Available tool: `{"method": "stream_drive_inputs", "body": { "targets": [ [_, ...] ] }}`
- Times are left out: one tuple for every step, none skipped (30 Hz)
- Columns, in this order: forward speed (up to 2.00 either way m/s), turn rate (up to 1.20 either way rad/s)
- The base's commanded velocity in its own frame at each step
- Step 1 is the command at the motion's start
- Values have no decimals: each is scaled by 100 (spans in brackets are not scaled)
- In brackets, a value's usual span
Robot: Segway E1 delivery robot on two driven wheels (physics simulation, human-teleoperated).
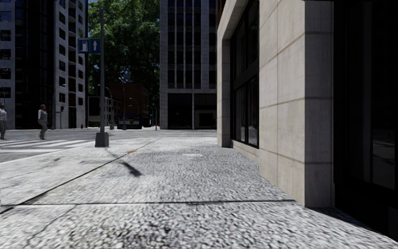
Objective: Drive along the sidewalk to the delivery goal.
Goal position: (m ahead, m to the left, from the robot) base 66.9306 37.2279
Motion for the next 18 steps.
{"method": "stream_drive_inputs", "body": {
  "targets": [
    [200,0],
    [200,0],
    [200,0],
    [200,0],
    [200,0],
    [200,0],
    [200,0],
    [200,0],
    [200,0],
    [200,0],
    [200,0],
    [200,0],
    [200,0],
    [200,0],
    [200,0],
    [200,0],
    [200,0],
    [200,0]
  ]
}}
